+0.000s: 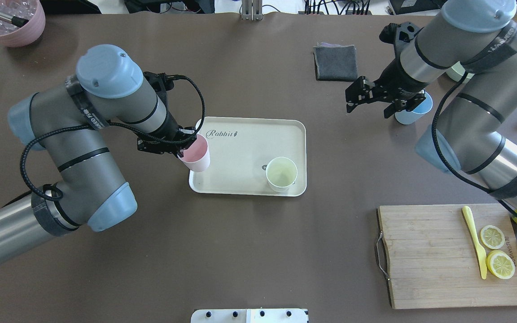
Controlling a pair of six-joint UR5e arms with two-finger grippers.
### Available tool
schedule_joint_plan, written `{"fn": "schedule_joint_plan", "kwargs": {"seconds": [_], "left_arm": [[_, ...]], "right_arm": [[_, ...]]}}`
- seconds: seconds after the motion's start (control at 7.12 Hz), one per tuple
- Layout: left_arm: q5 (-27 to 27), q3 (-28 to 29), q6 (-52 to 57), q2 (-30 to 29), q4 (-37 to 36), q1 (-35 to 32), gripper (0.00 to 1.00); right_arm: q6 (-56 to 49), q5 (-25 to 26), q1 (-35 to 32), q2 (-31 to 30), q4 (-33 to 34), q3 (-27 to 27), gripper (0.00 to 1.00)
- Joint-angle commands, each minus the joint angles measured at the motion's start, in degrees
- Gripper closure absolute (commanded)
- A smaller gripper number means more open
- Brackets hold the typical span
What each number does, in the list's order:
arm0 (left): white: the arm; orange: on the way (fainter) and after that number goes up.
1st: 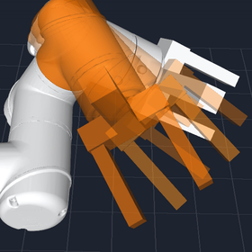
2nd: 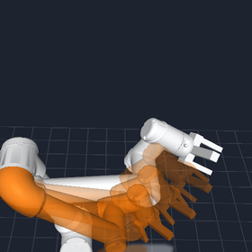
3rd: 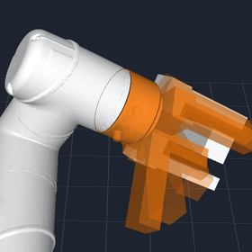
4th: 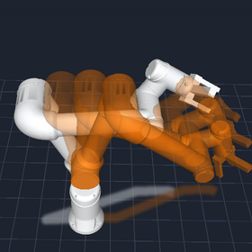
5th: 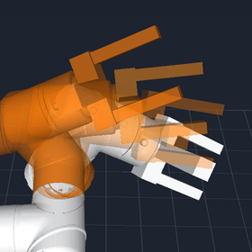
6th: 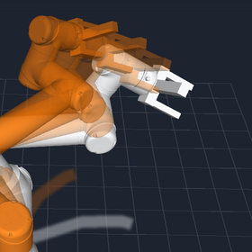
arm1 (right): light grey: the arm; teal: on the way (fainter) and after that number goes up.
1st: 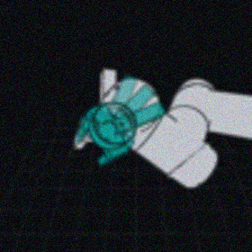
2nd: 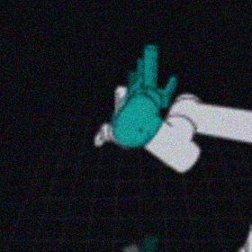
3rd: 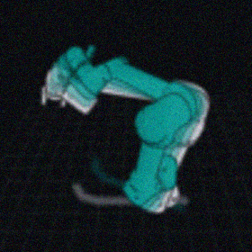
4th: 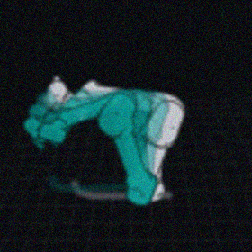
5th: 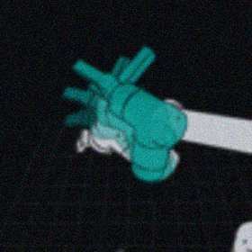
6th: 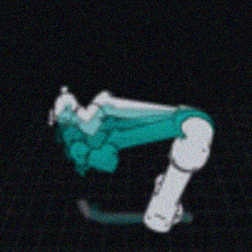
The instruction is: Place all cups on tray
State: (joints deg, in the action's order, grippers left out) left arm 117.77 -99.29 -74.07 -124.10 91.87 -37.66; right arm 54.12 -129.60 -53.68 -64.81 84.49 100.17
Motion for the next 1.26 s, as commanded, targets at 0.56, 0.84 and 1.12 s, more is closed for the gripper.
{"fn": "schedule_joint_plan", "kwargs": {"seconds": [0.56, 0.84, 1.12], "left_arm": [[-2.72, 3.66, -1.87, -3.15, 0.85, 3.64, 1.0], [-2.81, 4.9, -1.7, -3.95, 1.9, 3.64, 0.03], [-2.55, 3.06, -1.26, -3.87, 1.3, 2.6, 0.03]], "right_arm": [[-22.47, 0.67, -9.42, -0.31, 0.94, -17.62, 0.0], [-22.49, 0.67, -9.43, -0.23, -9.2, -26.21, 0.0], [-16.71, -0.29, -8.81, -0.4, -9.61, -24.43, 0.85]]}}
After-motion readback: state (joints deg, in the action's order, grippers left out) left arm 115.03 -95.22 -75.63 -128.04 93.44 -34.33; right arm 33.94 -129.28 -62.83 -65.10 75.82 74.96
